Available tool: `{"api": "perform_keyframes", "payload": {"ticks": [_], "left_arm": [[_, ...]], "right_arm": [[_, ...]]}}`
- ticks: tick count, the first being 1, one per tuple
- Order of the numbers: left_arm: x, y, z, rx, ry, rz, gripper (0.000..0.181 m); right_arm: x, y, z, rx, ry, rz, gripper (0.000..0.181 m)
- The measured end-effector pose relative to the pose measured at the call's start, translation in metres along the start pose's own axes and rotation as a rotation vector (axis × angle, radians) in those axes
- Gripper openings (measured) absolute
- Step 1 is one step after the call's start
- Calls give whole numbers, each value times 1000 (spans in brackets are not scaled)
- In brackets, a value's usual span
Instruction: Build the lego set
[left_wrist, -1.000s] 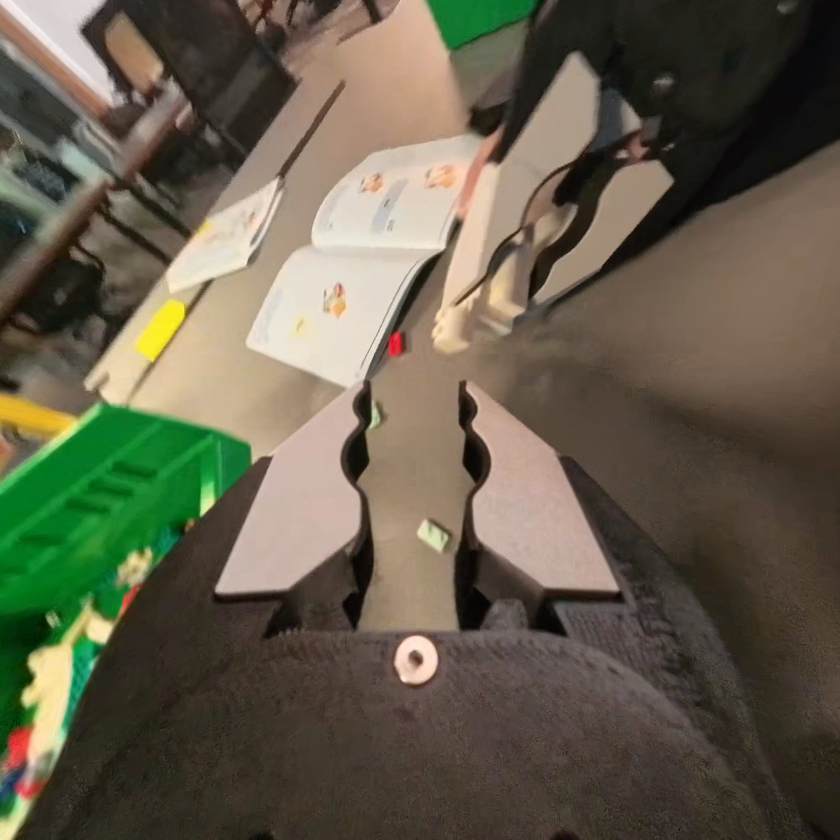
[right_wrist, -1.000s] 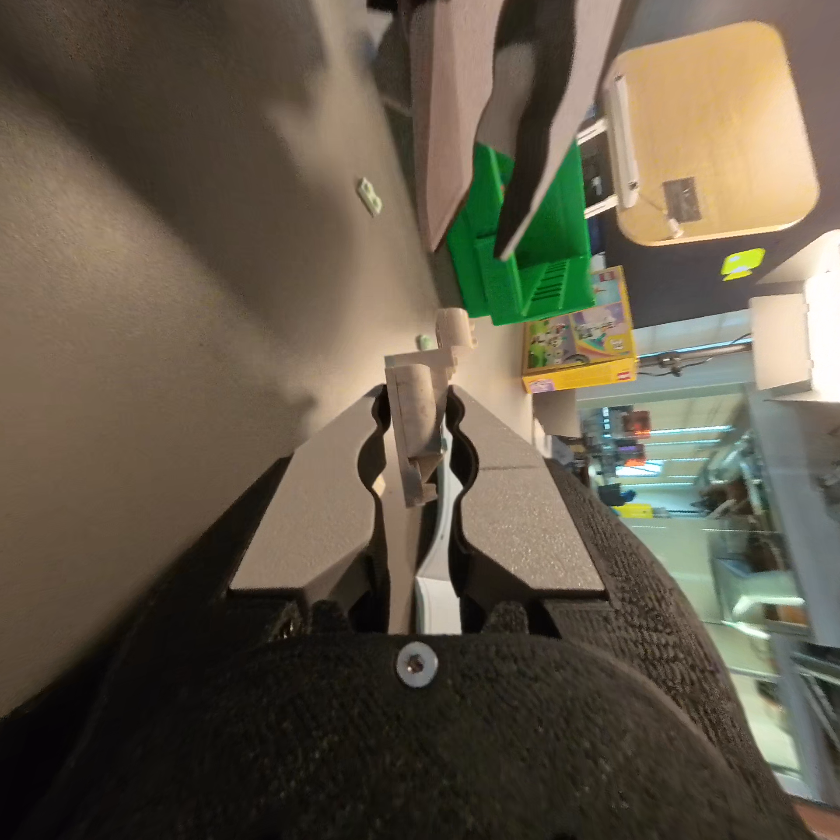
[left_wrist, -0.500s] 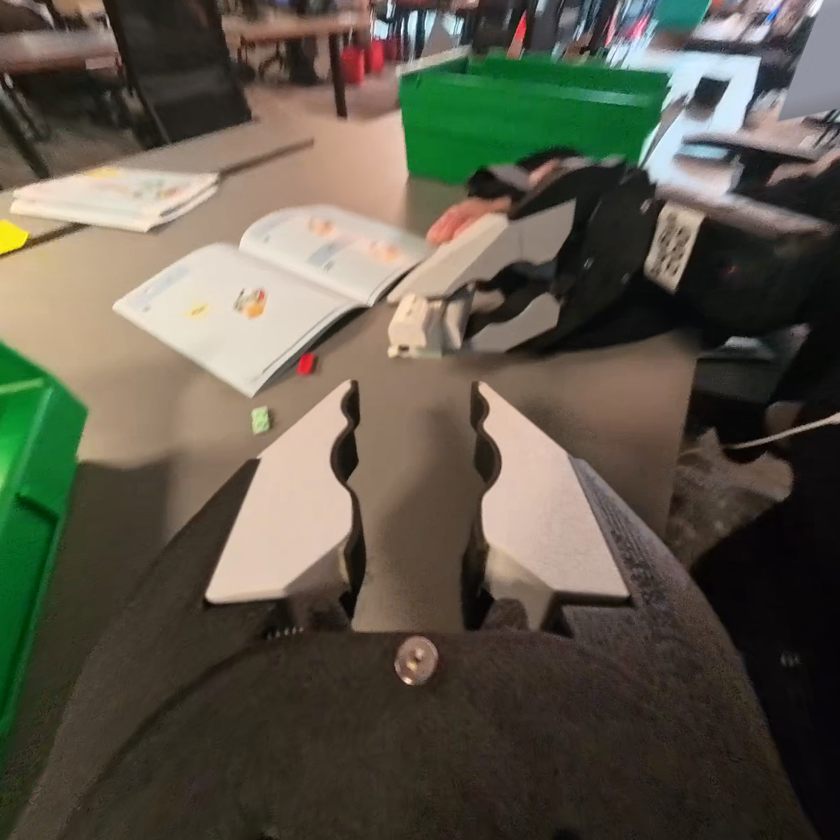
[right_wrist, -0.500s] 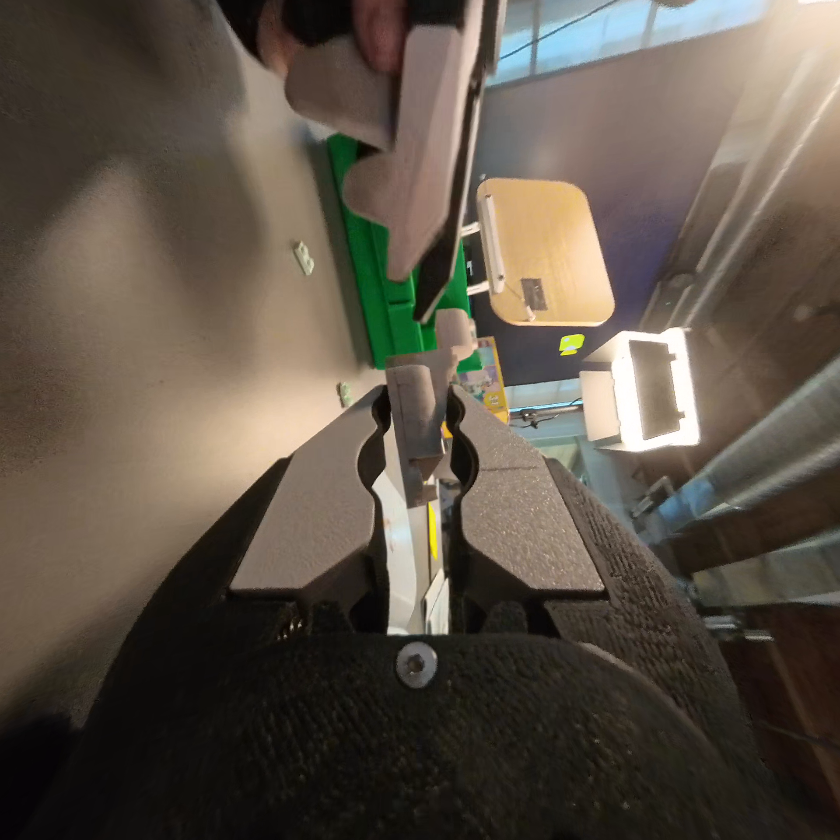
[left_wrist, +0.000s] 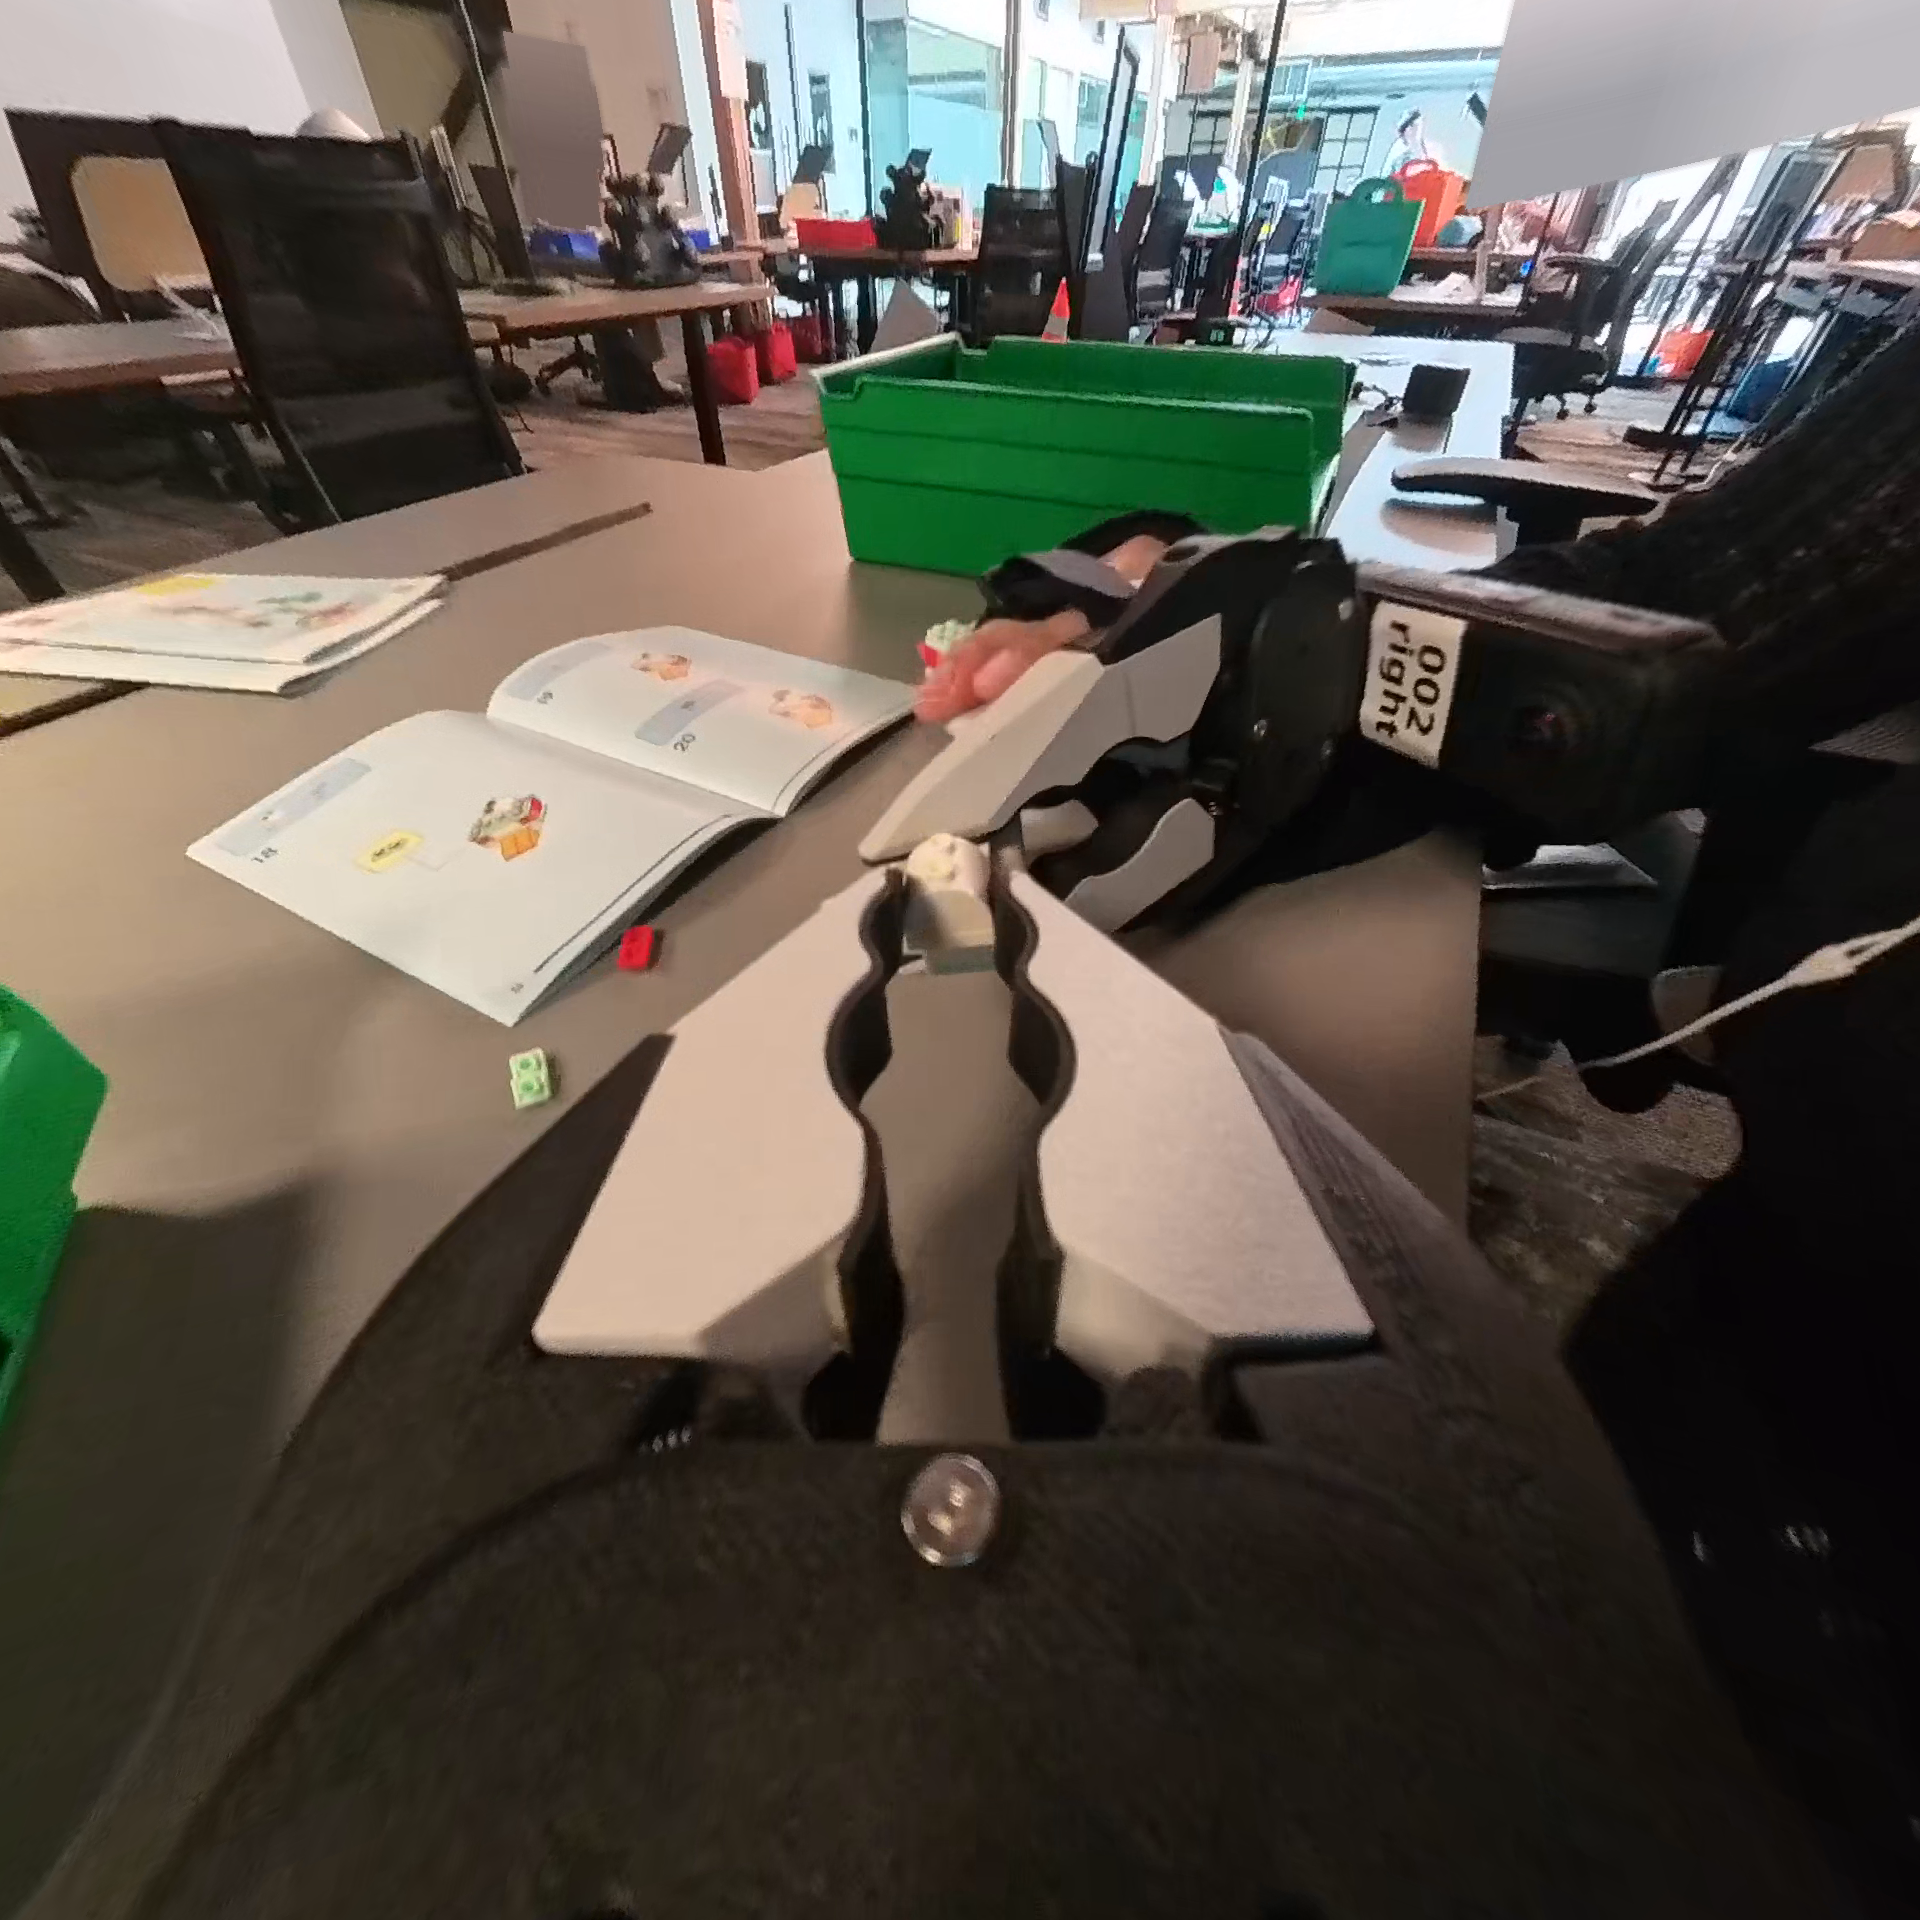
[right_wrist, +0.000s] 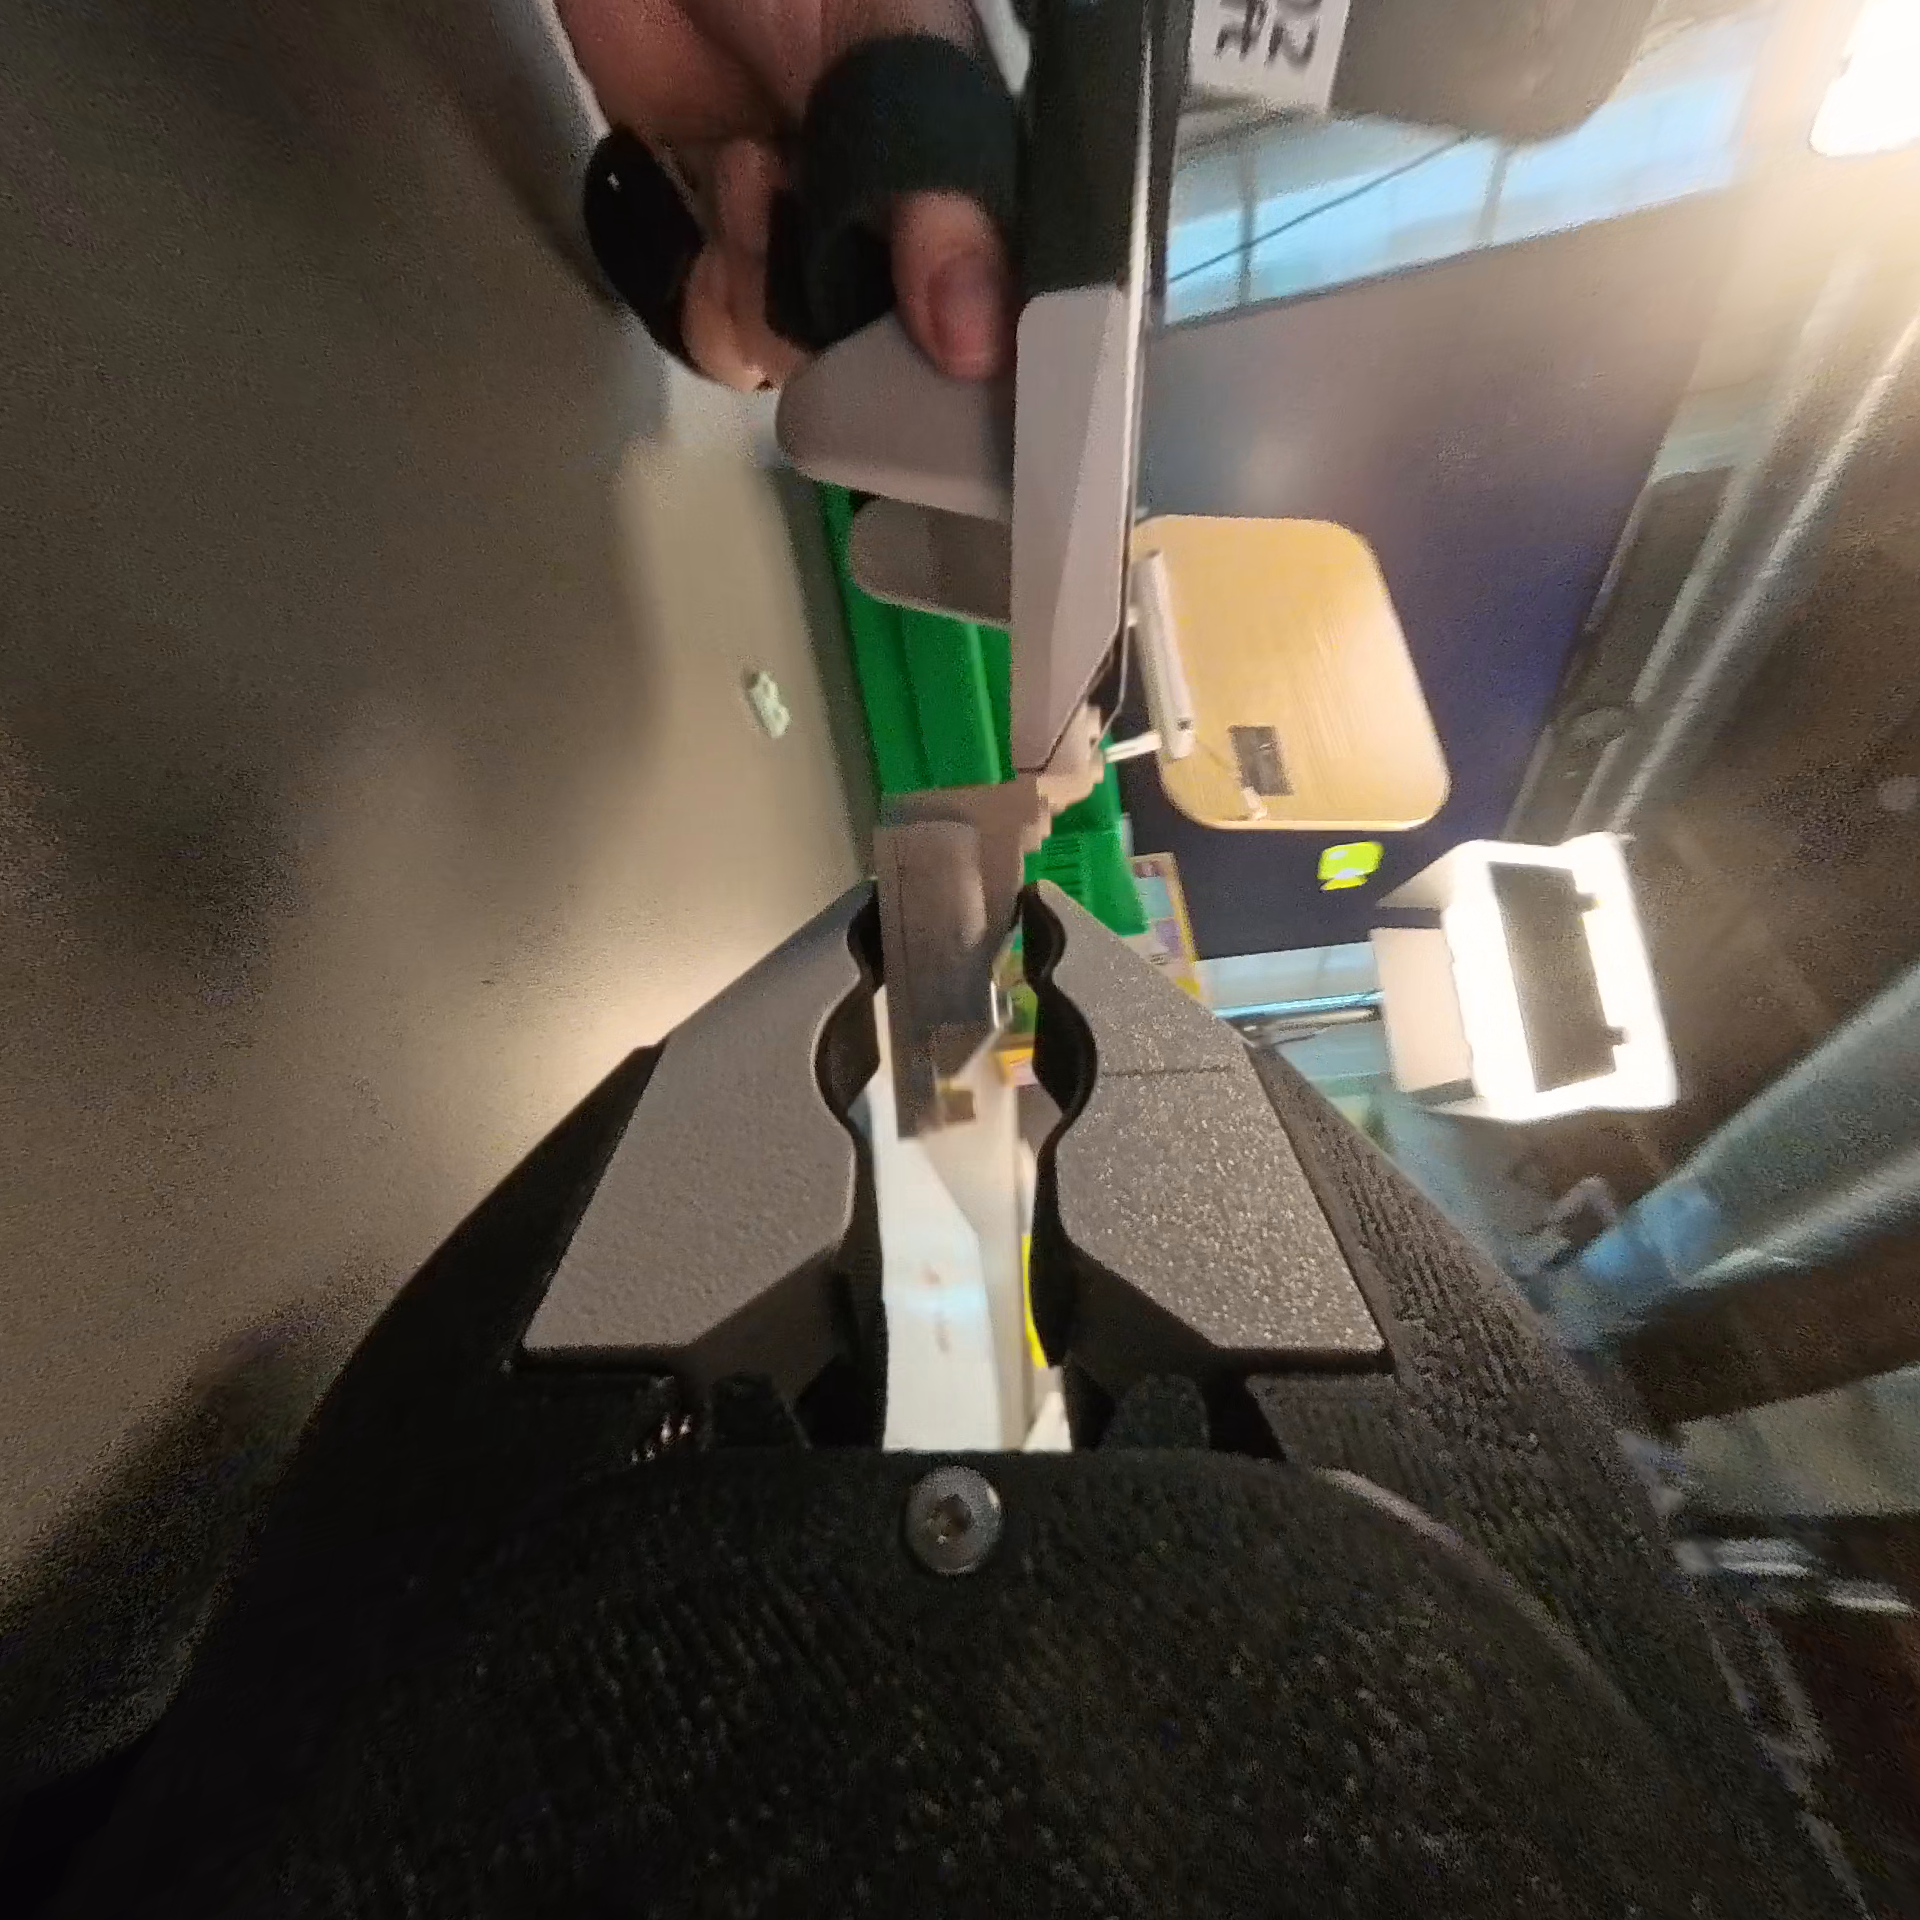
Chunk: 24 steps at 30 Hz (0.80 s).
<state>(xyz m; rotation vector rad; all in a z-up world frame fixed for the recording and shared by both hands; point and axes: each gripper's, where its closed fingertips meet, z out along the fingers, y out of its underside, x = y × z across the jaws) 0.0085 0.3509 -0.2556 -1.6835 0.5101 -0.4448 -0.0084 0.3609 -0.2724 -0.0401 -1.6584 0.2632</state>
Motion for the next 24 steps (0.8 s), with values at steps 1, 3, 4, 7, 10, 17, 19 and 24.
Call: {"api": "perform_keyframes", "payload": {"ticks": [1,3,4,7,10,17,19,24], "left_arm": [[-2,3,-4,-17,-16,0,16],[-6,11,-17,-69,-62,6,16],[-8,14,-27,-86,-86,7,16],[-14,19,-62,-125,-158,15,16],[-15,27,-93,-167,-203,41,16],[-16,37,-128,-141,-244,43,16],[-17,39,-132,-135,-251,48,16],[-17,40,-141,-107,-255,44,16]], "right_arm": [[-4,2,2,-10,-30,37,29],[-8,10,4,-37,-79,139,40],[-8,13,3,-36,-98,206,40],[-10,15,1,2,-197,513,31],[-8,12,10,31,-312,823,27],[-36,-7,64,-106,-655,1194,32],[-38,-9,76,-140,-651,1217,25],[-54,-12,85,-220,-722,1202,25]]}}
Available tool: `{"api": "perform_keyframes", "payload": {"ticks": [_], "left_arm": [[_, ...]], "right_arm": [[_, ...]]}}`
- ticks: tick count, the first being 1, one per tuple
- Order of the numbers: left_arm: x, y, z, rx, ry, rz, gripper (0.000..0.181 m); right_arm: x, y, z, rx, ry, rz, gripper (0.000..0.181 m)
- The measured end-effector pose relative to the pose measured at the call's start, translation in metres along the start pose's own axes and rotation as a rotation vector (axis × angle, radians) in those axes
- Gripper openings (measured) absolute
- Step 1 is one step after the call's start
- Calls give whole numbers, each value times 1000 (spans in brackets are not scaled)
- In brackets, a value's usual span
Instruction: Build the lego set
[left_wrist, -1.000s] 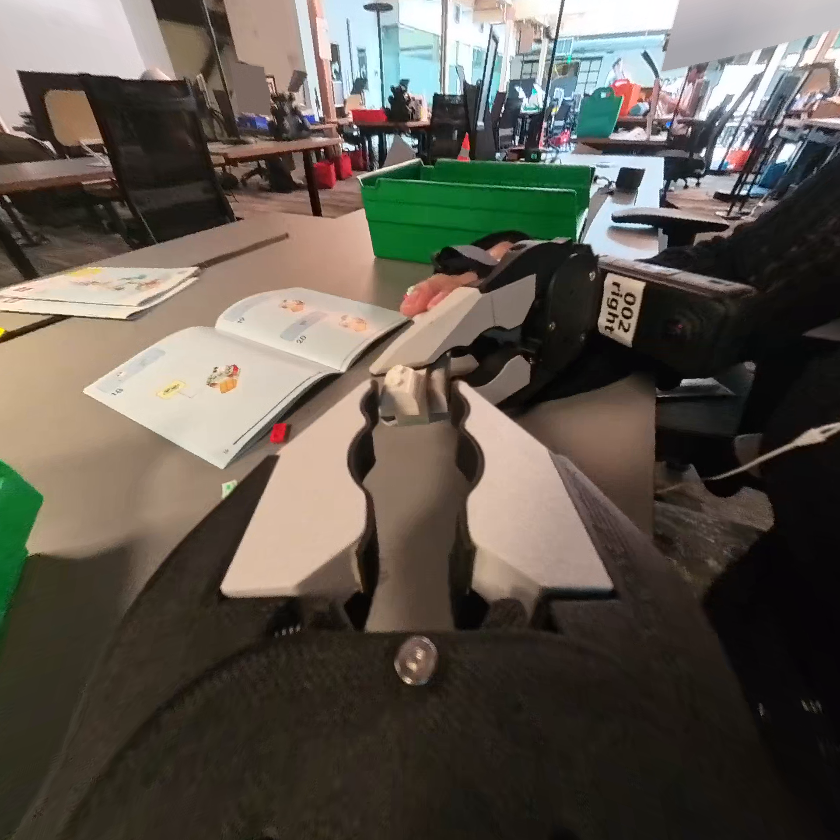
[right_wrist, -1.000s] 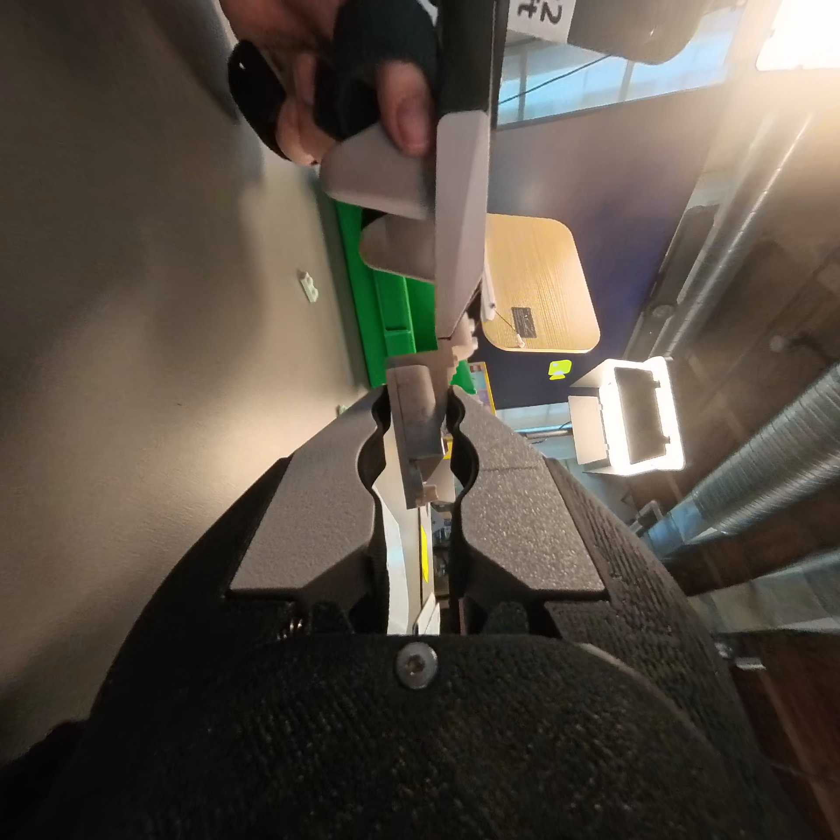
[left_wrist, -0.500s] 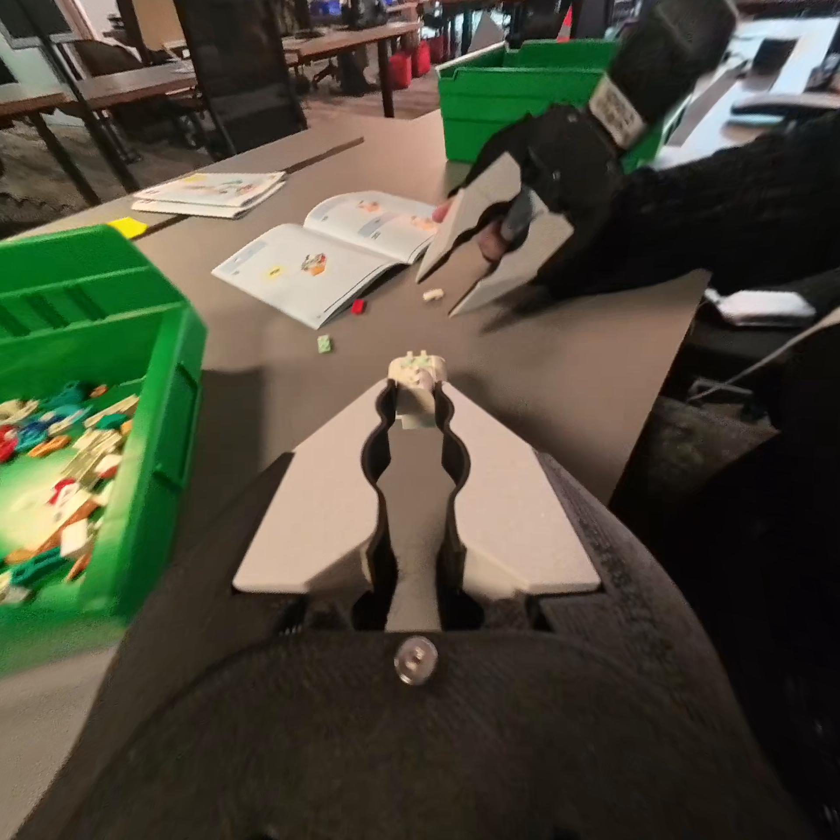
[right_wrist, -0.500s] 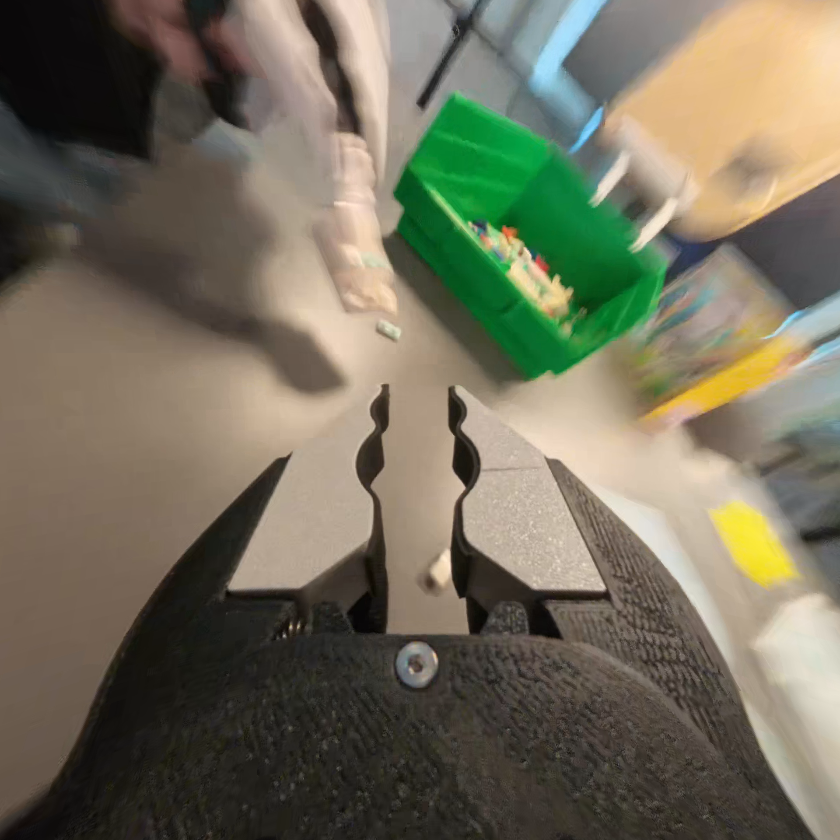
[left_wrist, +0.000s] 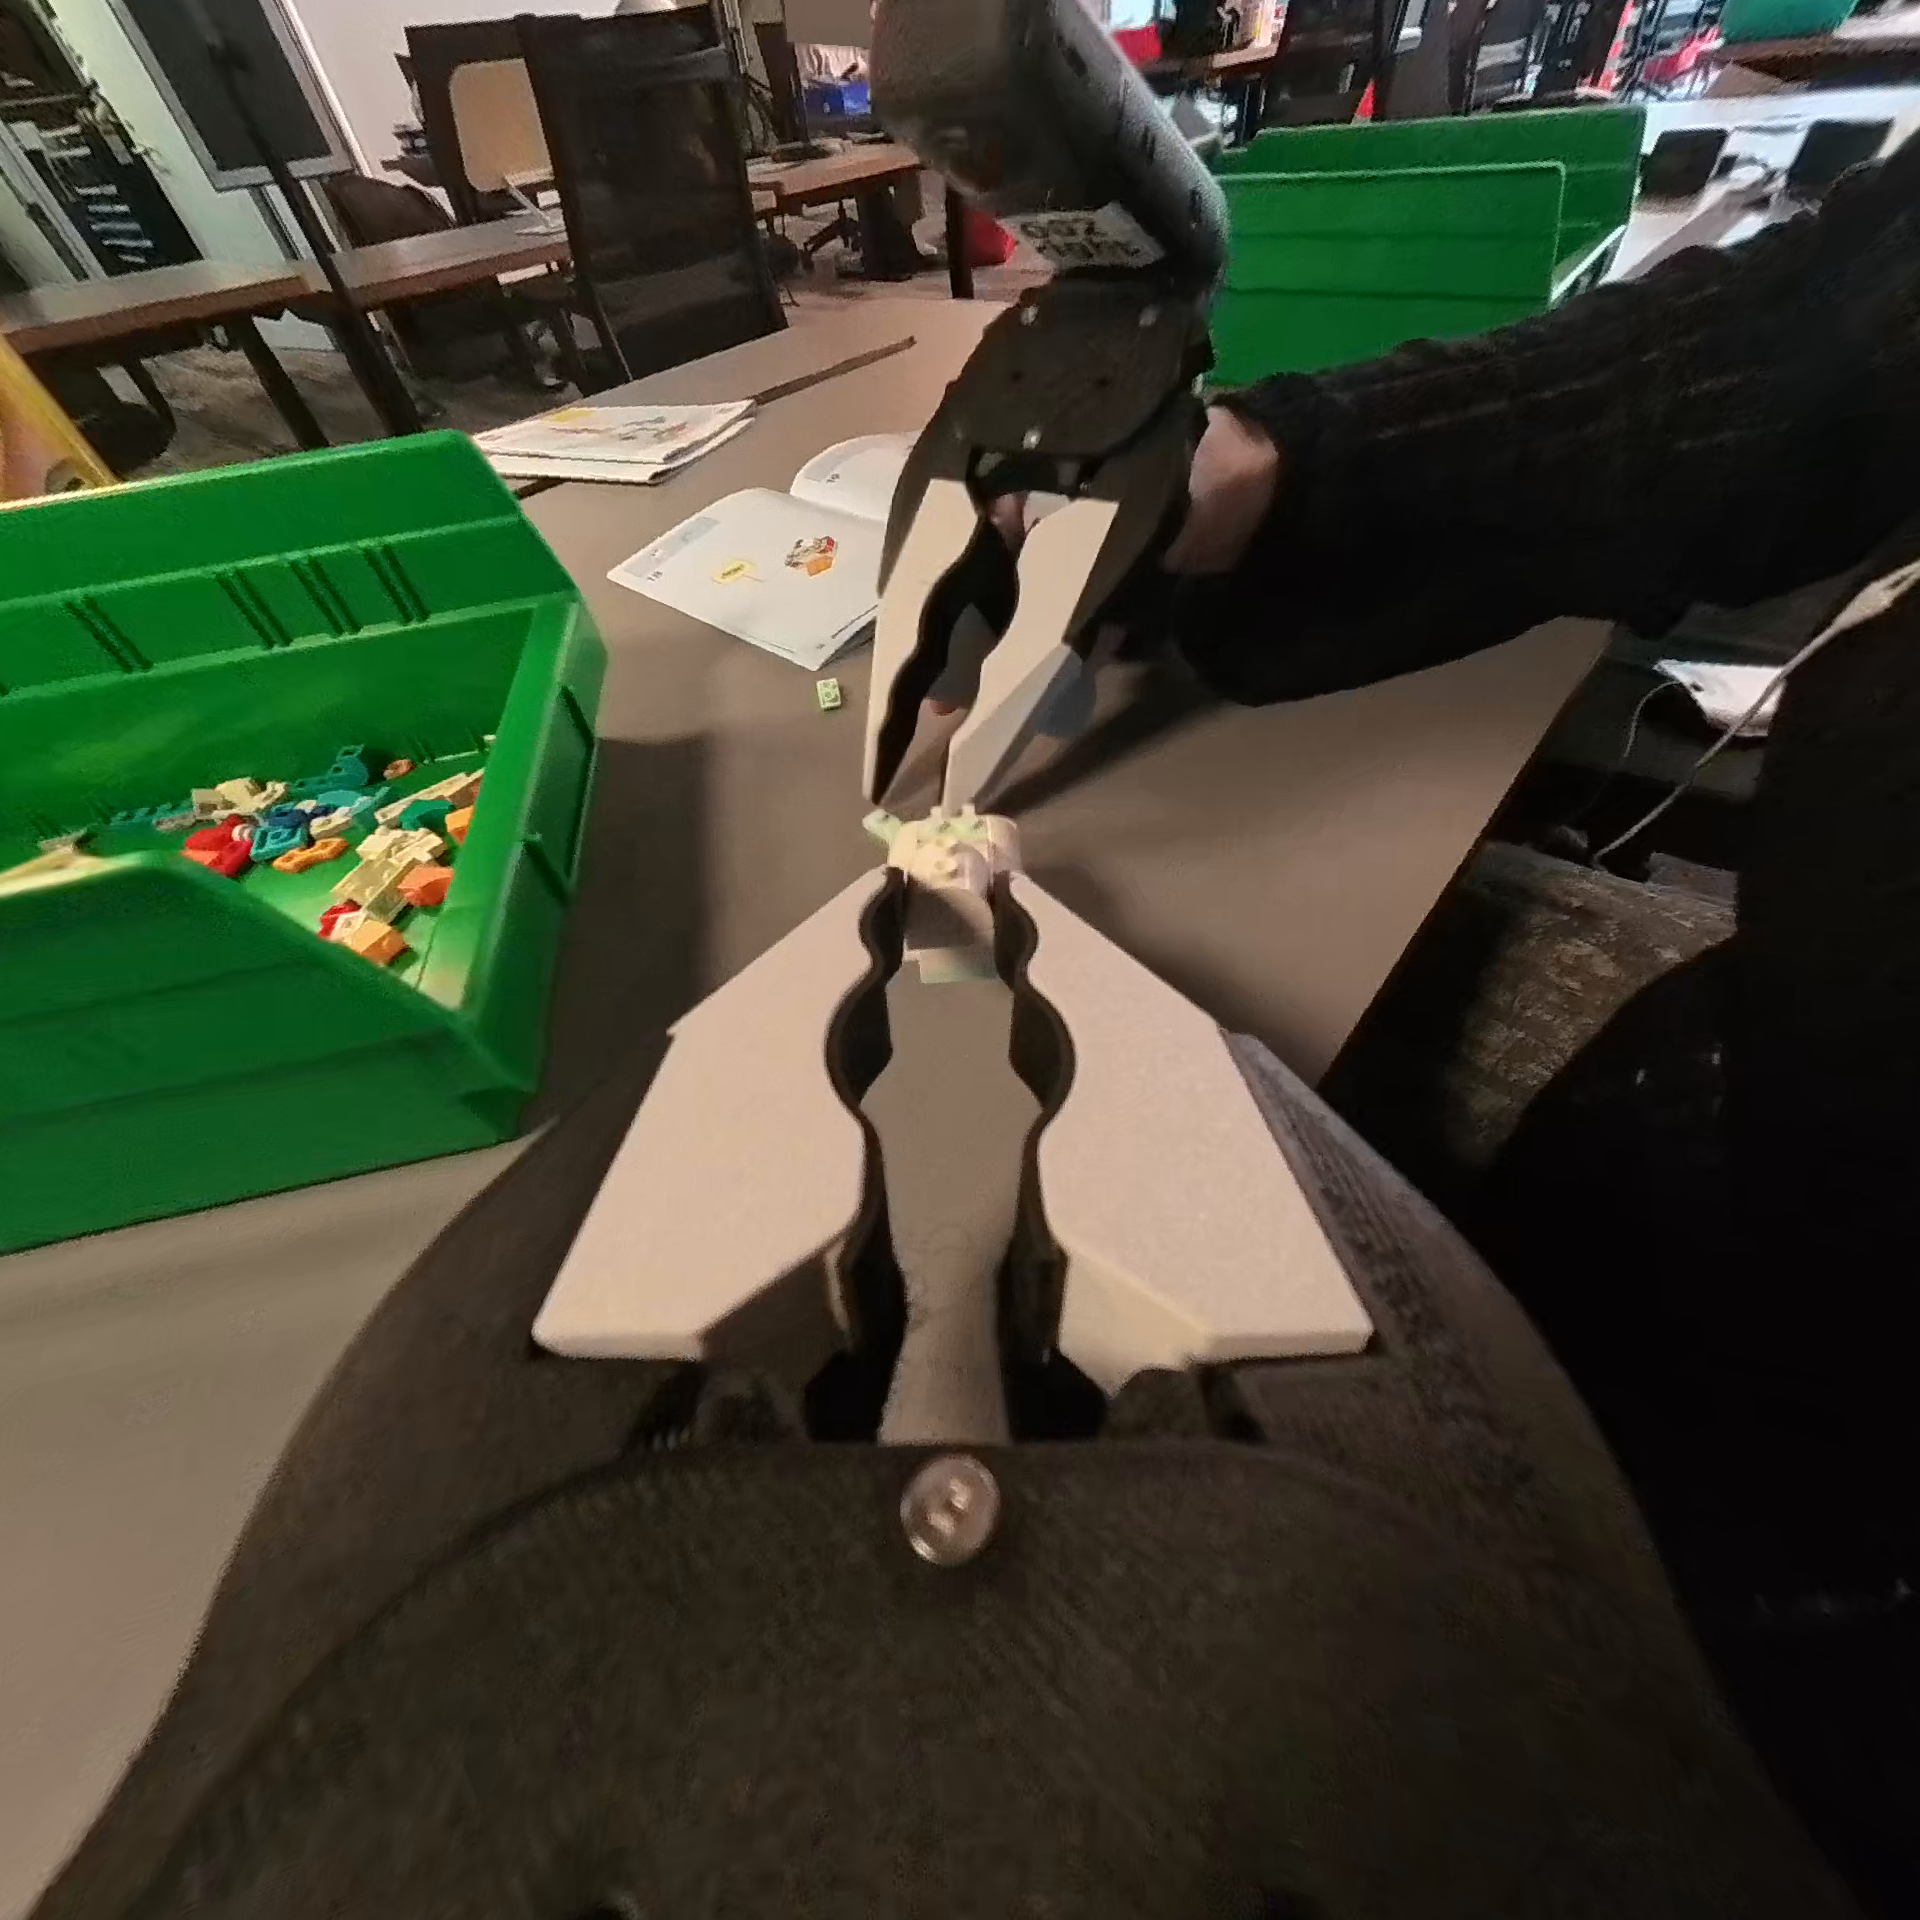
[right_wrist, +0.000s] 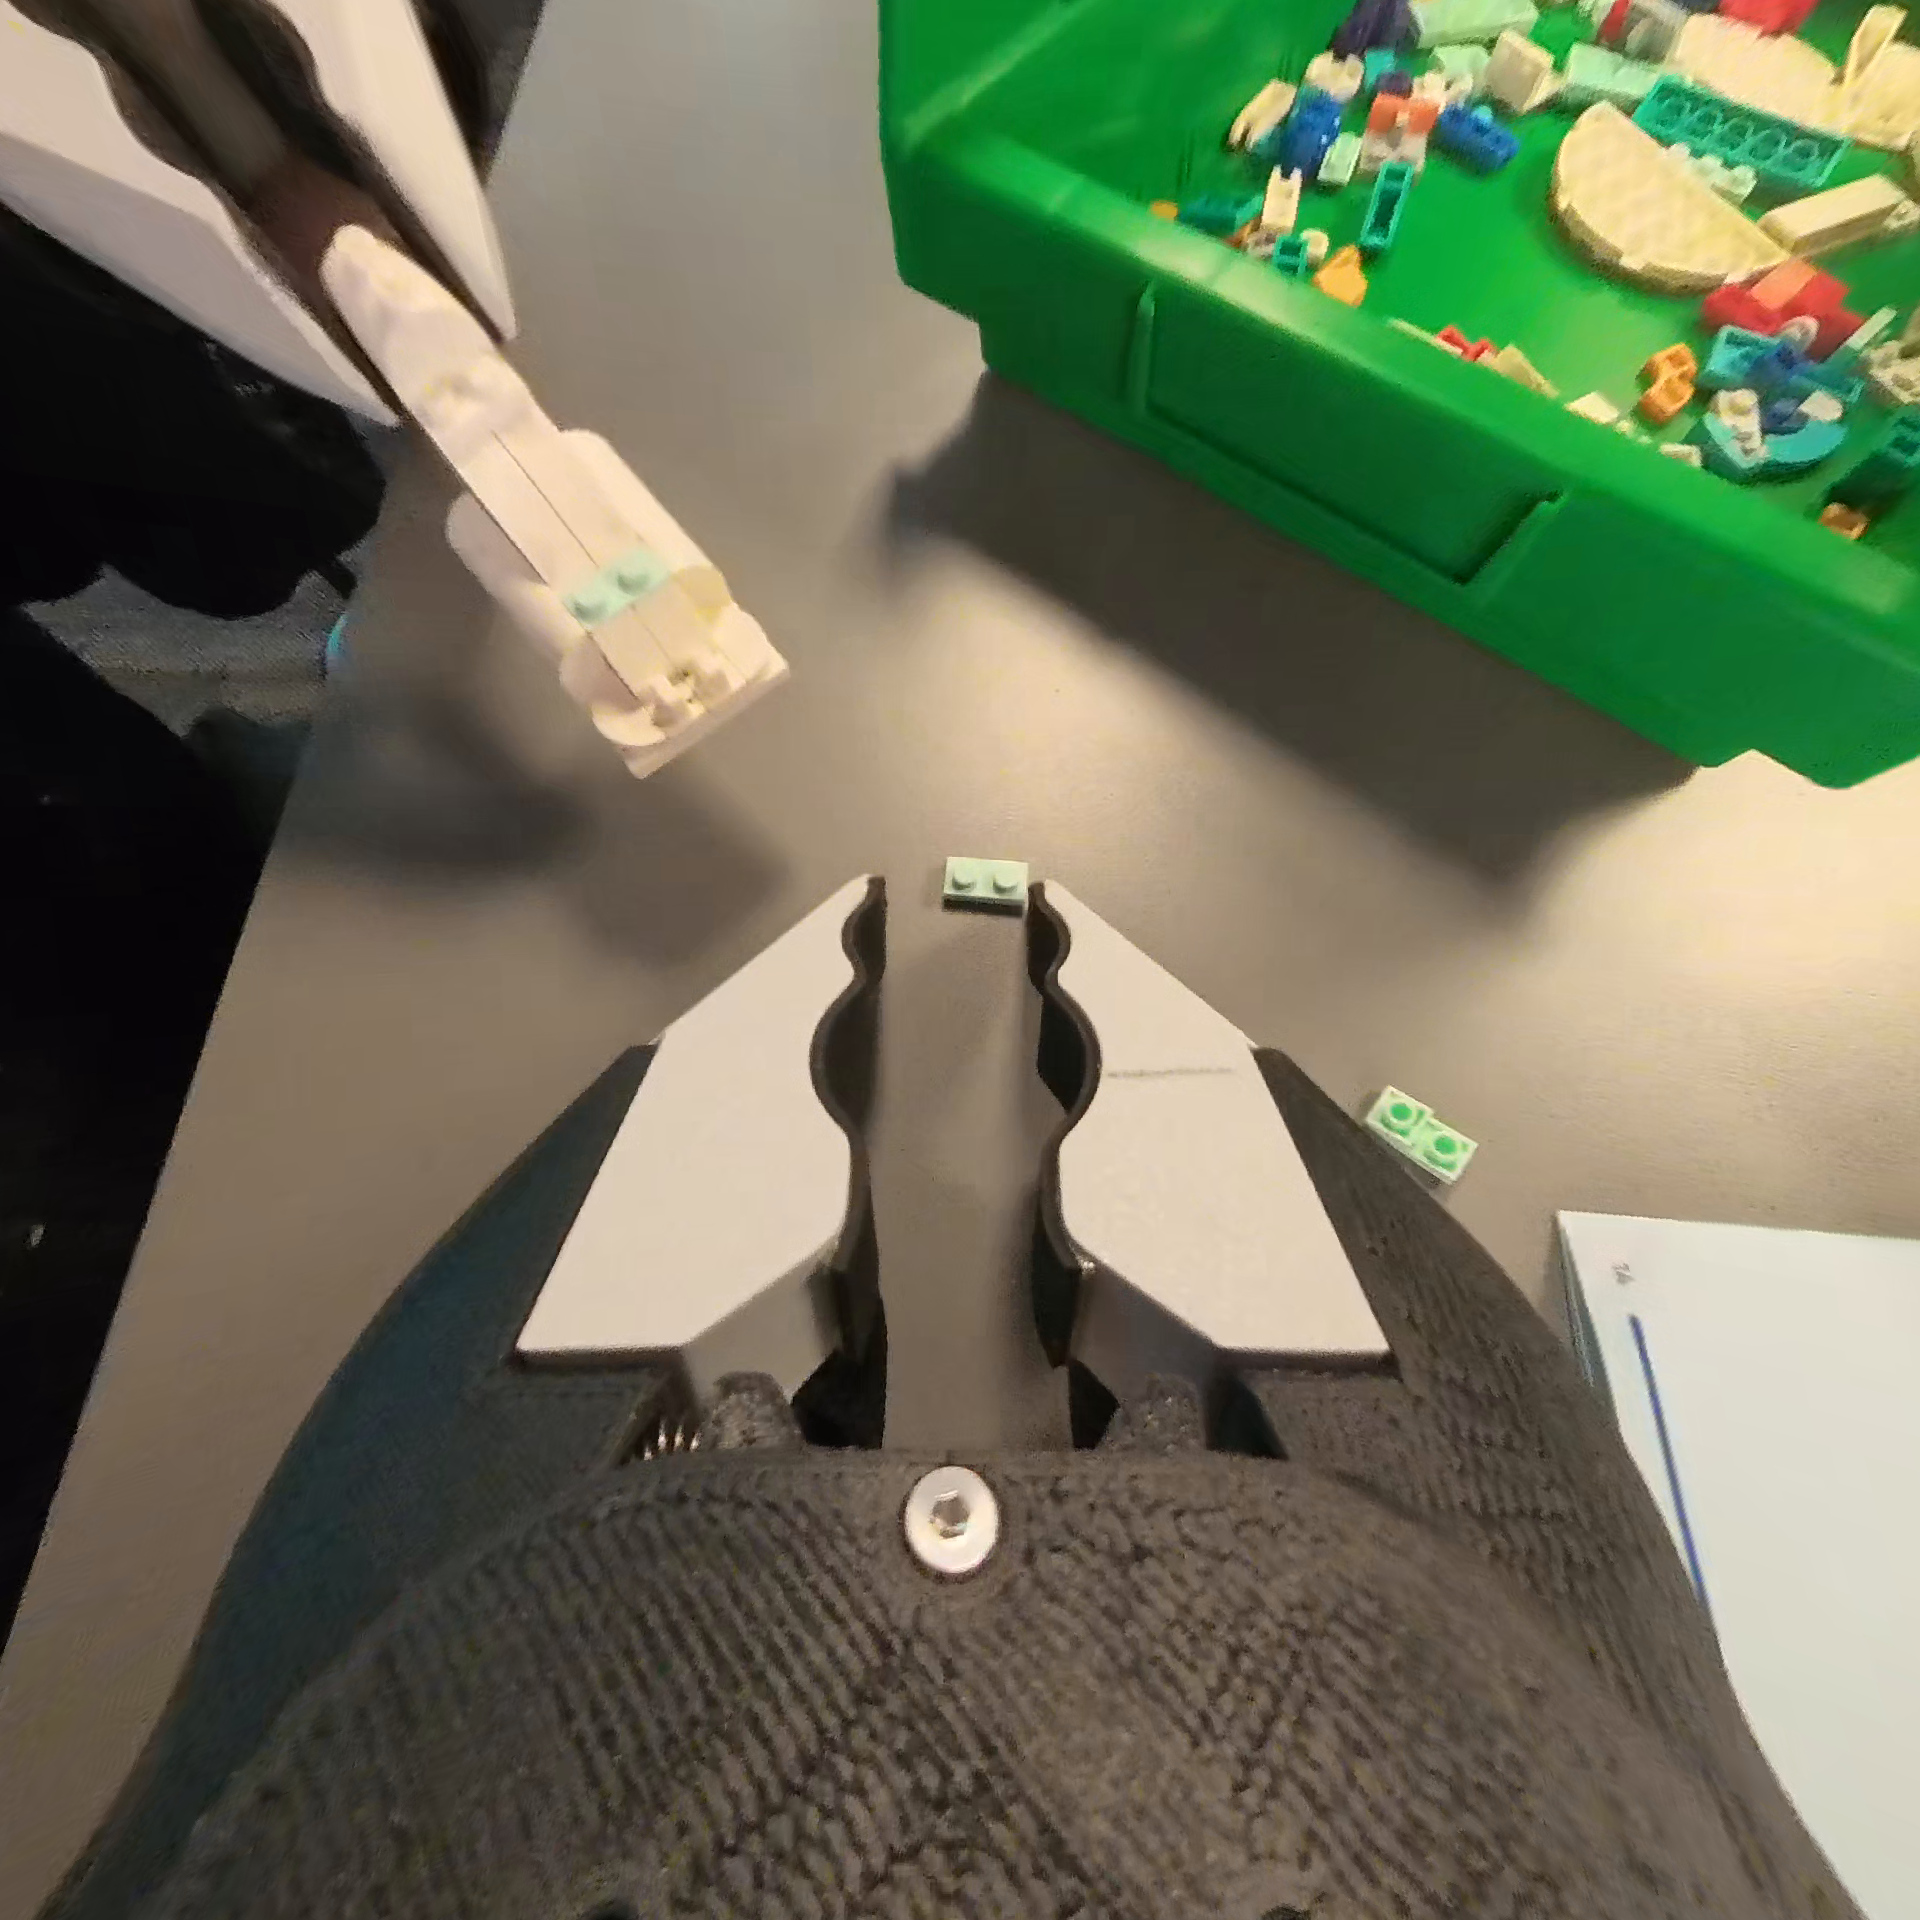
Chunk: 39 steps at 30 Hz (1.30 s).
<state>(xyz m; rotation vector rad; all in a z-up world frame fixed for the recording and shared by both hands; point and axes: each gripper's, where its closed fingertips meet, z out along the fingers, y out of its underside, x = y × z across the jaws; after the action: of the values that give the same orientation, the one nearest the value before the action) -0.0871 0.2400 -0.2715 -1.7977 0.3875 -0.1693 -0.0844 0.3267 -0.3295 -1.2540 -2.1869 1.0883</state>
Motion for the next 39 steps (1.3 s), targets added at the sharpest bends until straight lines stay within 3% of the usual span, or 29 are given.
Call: {"api": "perform_keyframes", "payload": {"ticks": [10,15,18,23,39], "left_arm": [[4,-8,5,58,25,-1,16],[11,-33,18,152,40,0,16],[19,-49,28,227,92,-9,16],[32,-69,46,306,167,-5,16],[39,-83,54,396,225,-25,16]], "right_arm": [[4,-1,0,-3,7,-52,13],[-24,-58,-59,237,-188,-130,13],[-43,-72,-80,166,-247,-230,13],[-66,-77,-85,30,-299,-329,14],[-68,-72,-96,-145,-332,-381,14]]}}
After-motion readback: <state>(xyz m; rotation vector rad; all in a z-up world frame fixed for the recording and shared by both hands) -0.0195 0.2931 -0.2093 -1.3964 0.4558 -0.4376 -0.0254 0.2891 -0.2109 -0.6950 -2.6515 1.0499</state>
